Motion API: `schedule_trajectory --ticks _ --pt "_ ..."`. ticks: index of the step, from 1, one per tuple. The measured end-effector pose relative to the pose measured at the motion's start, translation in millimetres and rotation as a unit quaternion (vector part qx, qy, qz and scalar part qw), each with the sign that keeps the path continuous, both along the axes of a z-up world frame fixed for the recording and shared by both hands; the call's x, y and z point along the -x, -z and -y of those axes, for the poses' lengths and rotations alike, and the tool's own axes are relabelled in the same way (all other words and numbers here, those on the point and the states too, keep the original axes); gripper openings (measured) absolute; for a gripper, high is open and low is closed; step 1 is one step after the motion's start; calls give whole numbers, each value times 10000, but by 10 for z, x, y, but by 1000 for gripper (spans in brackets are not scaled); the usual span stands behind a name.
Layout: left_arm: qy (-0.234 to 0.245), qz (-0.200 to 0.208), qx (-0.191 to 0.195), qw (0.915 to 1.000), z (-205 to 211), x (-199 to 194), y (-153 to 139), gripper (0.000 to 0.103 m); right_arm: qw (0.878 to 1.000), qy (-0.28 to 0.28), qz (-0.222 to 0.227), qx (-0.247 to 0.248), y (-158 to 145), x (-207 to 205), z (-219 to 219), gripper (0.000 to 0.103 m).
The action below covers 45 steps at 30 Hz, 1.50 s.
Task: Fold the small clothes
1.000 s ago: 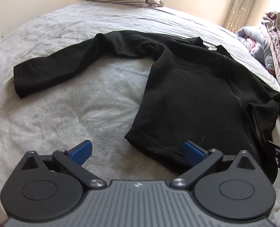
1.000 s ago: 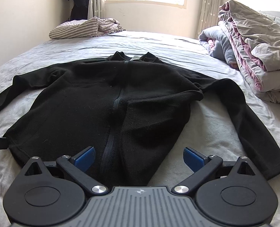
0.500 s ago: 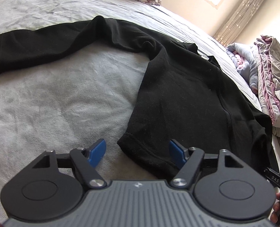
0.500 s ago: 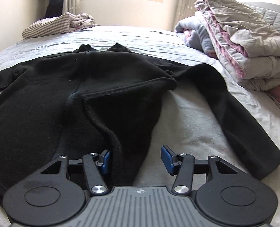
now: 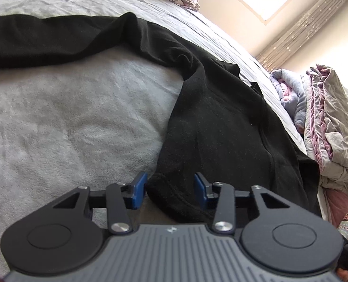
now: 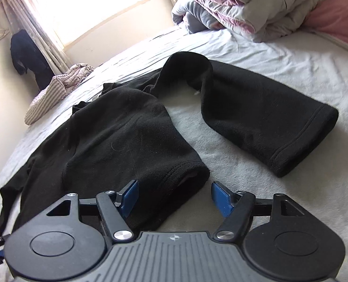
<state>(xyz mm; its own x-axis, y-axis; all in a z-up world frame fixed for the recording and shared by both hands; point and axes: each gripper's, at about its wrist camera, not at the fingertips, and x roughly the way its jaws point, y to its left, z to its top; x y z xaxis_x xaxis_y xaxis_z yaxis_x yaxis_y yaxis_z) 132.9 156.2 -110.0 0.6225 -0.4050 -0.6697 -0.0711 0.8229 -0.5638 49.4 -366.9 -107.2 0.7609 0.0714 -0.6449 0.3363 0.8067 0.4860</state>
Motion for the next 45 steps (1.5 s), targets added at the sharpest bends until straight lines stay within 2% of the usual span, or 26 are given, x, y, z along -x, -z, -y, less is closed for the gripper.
schedule_trajectory --ticks 2,3,4,5,6,8,12,14,18,21,23,26,27,29,30,31,32,33,34,35,38,40,45 --pt "-46 -97 447 9989 -58 -42 86 23 9994 156 137 -281 60 -40 50 71" --pt "-44 -170 668 9976 -76 -61 133 17 9989 217 204 -368 75 -61 57 64" --pt "-35 -251 861 9960 -85 -76 177 4 9981 267 268 -482 91 -93 64 51" --pt "-57 -307 974 9948 -87 -76 203 4 9972 265 321 -615 114 -119 74 38" --pt "-84 -273 933 9952 -83 -52 178 4 9965 251 303 -731 130 -133 71 8" --pt "-66 37 654 9978 -63 64 13 3 9964 324 435 -658 47 -49 43 9" --pt "9 311 643 9974 -137 253 -271 3 9951 260 908 -284 -362 221 -72 7" --pt "15 473 438 9979 -175 358 -407 3 9946 261 979 -211 -554 351 -108 7" --pt "216 531 324 9978 -310 588 -546 3 9961 197 853 44 -787 580 -230 7" --pt "407 307 -117 9986 -268 687 -462 3 9975 71 602 363 -756 730 -312 7" --pt "508 58 -520 9973 -186 687 -316 4 9983 -5 293 497 -582 745 -340 7" --pt "728 -331 -1227 9892 -29 650 -43 5 9978 -72 -200 624 -256 680 -354 7" --pt "762 -352 -1316 9877 1 635 -10 6 9973 -88 -318 650 -182 659 -356 8" --pt "789 -278 -1465 9857 34 653 -112 17 9967 -159 -416 685 -140 685 -371 12" --pt "773 -233 -1575 9842 55 672 -179 27 9967 -182 -368 705 -179 710 -347 21" --pt "696 -40 -1749 9821 60 744 -274 58 9966 -174 -269 757 -246 745 -304 41" --pt "630 230 -1876 9799 80 803 -369 85 9959 -97 -130 886 -334 795 -240 50" --pt "601 494 -1982 9771 105 850 -451 91 9949 6 11 1005 -414 834 -152 69" --pt "616 709 -2089 9734 131 887 -527 91 9937 128 56 1113 -468 855 -72 74" --pt "630 793 -2155 9712 168 885 -589 91 9918 316 21 1240 -517 853 58 74" --pt "653 938 -2068 9717 282 824 -686 94 9882 800 -216 1286 -518 794 454 77" --pt "726 946 -1987 9728 404 736 -702 96 9863 1001 -311 1270 -454 757 681 82" --pt "1057 1043 -1833 9718 804 488 -674 99 9821 1453 -632 1016 -153 527 1122 82"
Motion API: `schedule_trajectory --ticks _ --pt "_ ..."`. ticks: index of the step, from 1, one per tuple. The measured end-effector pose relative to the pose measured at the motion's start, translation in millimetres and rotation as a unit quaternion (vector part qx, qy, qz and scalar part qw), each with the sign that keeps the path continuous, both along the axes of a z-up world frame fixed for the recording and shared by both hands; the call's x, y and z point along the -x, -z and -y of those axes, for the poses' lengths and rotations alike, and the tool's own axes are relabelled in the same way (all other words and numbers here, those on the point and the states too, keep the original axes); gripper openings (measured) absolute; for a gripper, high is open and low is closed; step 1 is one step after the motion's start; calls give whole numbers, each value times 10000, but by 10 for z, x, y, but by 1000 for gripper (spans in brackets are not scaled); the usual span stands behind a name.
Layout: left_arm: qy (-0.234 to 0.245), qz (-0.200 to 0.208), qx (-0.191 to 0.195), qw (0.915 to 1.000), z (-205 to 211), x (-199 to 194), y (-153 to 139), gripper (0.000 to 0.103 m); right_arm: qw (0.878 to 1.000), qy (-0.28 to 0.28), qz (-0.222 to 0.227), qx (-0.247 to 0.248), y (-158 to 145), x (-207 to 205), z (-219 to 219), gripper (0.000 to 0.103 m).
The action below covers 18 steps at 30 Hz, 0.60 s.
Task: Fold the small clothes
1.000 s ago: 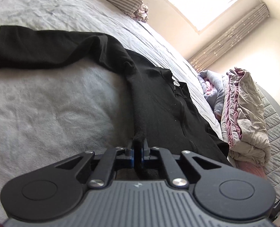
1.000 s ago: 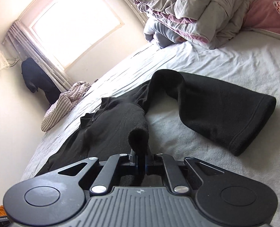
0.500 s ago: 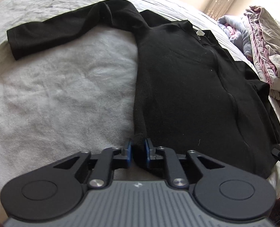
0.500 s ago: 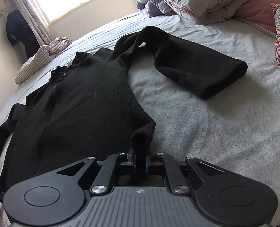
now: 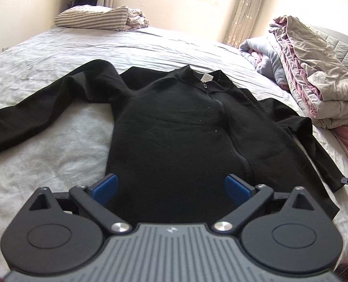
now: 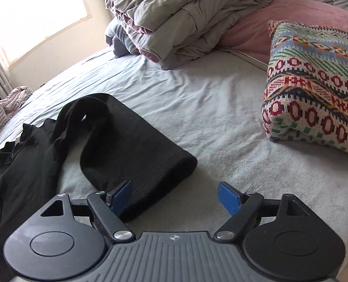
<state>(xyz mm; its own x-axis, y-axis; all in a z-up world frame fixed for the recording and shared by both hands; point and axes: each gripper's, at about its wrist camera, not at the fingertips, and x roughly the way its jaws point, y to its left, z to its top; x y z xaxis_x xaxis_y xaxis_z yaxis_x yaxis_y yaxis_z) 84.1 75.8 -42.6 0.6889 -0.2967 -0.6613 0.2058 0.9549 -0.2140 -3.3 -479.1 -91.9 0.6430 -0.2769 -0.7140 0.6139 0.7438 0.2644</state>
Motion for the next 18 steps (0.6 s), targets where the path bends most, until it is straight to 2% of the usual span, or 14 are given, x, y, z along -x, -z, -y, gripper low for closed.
schedule_trajectory --ticks 2,3,4,5,7,9,12,18 --pt "131 36 64 9999 162 -122 42 99 9999 97 -5 -52 105 -98 87 79" --pt "181 64 114 9998 240 -190 74 99 9999 113 71 71 121 -133 77 65" --pt "225 66 169 9996 326 -265 119 99 9998 35 101 172 129 -175 70 28" --pt "246 37 199 9995 381 -326 150 99 9999 -58 103 110 127 -220 87 13" --pt "329 -52 221 9992 521 -458 227 99 9998 -142 -47 123 59 -308 154 8" --pt "401 -77 210 9989 629 -570 295 99 9989 -240 -132 393 -88 -408 263 7" --pt "475 -79 191 9987 761 -692 403 99 9907 -188 -297 1313 -362 -602 436 7" --pt "584 -78 316 9978 882 -803 628 99 9661 -71 -525 2526 -705 -1194 823 7"
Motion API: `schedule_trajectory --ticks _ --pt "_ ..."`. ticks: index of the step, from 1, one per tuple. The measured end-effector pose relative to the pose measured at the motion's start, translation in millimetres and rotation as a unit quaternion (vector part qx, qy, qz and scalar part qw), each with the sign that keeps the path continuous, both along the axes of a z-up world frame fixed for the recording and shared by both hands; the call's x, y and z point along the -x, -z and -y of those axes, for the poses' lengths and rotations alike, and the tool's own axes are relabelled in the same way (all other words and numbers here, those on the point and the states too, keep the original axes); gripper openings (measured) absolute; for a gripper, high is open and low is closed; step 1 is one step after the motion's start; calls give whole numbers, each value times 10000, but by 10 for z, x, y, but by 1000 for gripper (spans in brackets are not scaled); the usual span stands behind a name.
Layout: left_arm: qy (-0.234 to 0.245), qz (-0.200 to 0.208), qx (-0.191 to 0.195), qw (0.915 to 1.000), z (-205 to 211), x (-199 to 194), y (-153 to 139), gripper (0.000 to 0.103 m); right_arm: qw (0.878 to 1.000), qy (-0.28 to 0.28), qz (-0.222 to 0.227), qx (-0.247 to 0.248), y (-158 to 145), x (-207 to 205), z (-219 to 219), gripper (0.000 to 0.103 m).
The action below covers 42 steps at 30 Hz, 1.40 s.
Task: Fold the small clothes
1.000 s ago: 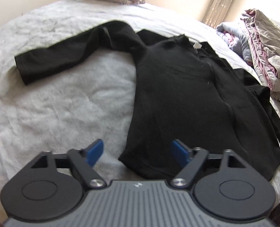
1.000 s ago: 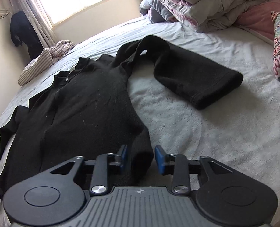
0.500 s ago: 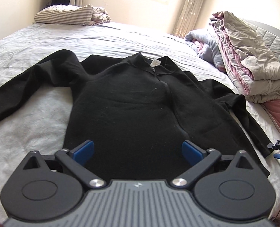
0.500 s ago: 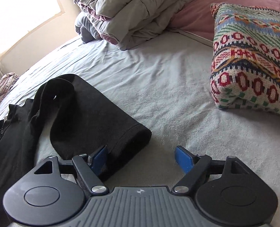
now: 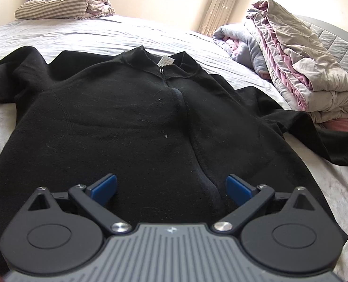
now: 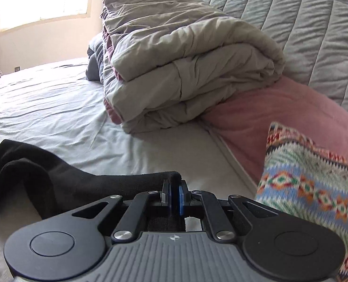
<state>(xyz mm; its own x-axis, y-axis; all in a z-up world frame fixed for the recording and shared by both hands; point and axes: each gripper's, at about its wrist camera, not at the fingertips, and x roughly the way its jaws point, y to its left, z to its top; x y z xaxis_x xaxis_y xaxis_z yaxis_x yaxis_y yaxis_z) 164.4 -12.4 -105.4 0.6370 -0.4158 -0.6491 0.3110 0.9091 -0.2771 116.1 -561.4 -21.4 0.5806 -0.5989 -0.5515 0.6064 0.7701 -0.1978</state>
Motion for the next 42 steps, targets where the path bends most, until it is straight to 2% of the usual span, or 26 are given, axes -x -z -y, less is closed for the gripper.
schedule_trajectory --ticks 3,5,9,14,18,19,21,24,26,29,32,35,37,40,42 --pt "109 251 -163 9995 30 15 59 99 9971 144 -134 731 -63 -339 177 7" --pt "208 402 -298 9985 52 22 72 99 9945 282 -188 995 -72 -524 317 6" --pt "301 538 -283 9977 49 21 85 99 9924 516 -303 1073 -11 -845 629 6" --pt "373 613 -259 9971 59 26 108 100 9890 663 -642 1156 278 -1208 797 6" --pt "401 610 -256 9970 55 28 100 100 9890 745 -930 877 541 -1272 836 9" --pt "410 600 -258 9970 55 30 95 100 9901 770 -877 778 536 -1248 824 26" --pt "417 581 -262 9971 55 33 82 100 9940 742 -469 659 420 -1137 716 45" --pt "431 566 -253 9971 57 49 72 100 9989 184 -126 423 212 -1022 380 47" --pt "423 552 -207 9974 54 63 59 100 9987 -493 -109 -14 137 -985 79 48" --pt "375 531 -150 9978 47 80 39 100 9851 -1507 -201 -798 166 -990 -396 48" --pt "364 509 -129 9980 79 77 -25 100 9721 -1972 -352 -1221 291 -1023 -713 48" --pt "642 656 -117 9957 245 33 -194 99 9758 -1769 -495 -1184 406 -973 -738 48" --pt "1021 885 -213 9906 464 -11 -318 99 9808 -1402 -374 -1303 438 -863 -479 54" --pt "1740 1266 -283 9762 994 -132 -448 96 9853 -604 -6 -1597 475 -604 45 69" --pt "2275 1388 -201 9636 1432 -262 -438 88 9812 -61 312 -1903 513 -409 409 69"
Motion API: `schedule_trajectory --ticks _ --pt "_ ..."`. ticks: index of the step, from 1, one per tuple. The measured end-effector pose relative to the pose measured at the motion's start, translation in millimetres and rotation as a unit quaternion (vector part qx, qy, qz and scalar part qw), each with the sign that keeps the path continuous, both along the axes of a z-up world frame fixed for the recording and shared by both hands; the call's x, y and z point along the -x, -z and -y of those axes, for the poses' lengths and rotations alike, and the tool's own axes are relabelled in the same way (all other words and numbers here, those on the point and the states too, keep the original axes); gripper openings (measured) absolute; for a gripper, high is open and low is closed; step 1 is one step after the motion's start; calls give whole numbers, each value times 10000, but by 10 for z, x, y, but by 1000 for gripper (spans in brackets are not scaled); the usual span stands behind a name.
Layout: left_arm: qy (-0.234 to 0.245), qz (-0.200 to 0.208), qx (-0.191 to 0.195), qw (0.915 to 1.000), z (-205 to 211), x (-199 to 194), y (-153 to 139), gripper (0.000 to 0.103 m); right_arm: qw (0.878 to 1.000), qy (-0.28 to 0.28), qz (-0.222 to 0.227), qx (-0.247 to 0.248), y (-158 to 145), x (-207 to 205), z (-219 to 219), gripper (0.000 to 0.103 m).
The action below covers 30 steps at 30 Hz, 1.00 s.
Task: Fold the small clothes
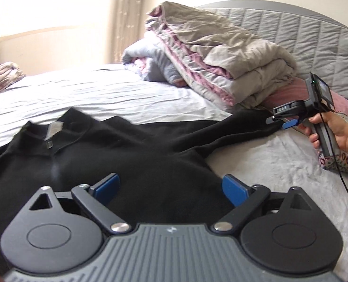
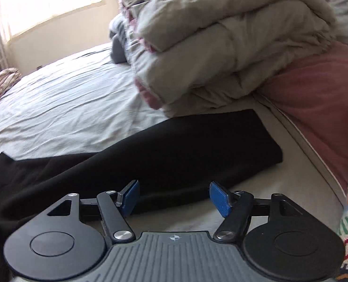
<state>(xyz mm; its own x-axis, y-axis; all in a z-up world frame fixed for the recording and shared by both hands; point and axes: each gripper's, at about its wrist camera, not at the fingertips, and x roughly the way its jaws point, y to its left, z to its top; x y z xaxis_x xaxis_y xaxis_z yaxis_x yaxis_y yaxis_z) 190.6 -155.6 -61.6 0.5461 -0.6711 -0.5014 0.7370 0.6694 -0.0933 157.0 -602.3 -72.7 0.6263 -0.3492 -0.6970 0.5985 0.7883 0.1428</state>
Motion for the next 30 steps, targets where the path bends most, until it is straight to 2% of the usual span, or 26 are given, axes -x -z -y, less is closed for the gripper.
schedule_trajectory --ticks 2,3,5,8,9,10,11,12,13,14,16,18,20,24,27,29,30 --pt "538 71 -60 9985 463 -122 64 72 9979 488 244 -356 60 132 312 69" --pt "753 124 -152 9970 677 -177 115 67 9959 671 351 -504 92 161 428 69" --pt "1049 324 -393 9932 1081 -257 240 48 9908 976 570 -744 170 192 603 69" --pt "1173 572 -696 9890 1498 -376 403 37 9832 1425 683 -917 351 165 775 60" --pt "1182 602 -764 9882 1600 -420 448 36 9817 1518 765 -855 393 154 793 51" --pt "1181 624 -830 9876 1680 -457 485 30 9817 1512 846 -792 419 141 792 38" --pt "1175 634 -894 9870 1727 -481 517 23 9821 1467 894 -778 448 117 788 31" --pt "1169 627 -955 9866 1780 -509 535 19 9825 1421 936 -758 466 94 776 13" --pt "1183 603 -1006 9860 1812 -530 547 5 9830 1373 996 -704 474 88 785 6" --pt "1237 569 -1027 9853 1817 -543 550 1 9839 1372 1022 -516 434 102 746 5" --pt "1371 667 -933 9839 1753 -523 519 1 9869 1259 1005 -28 296 116 634 4" --pt "1519 539 -711 9844 1642 -528 479 1 9873 1203 871 568 126 178 468 3" --pt "1665 353 -570 9838 1557 -535 474 0 9876 1179 554 881 60 218 405 3" --pt "1854 165 -1014 9773 1625 -505 630 1 9882 1103 -308 1022 251 170 386 2" --pt "1767 37 -1020 9790 1640 -527 611 3 9830 1058 -731 1310 410 132 337 3" --pt "1688 33 -978 9808 1594 -506 561 15 9760 1165 -922 1594 388 95 284 19" --pt "1630 60 -961 9819 1542 -472 528 21 9731 1274 -963 1660 364 97 282 38"
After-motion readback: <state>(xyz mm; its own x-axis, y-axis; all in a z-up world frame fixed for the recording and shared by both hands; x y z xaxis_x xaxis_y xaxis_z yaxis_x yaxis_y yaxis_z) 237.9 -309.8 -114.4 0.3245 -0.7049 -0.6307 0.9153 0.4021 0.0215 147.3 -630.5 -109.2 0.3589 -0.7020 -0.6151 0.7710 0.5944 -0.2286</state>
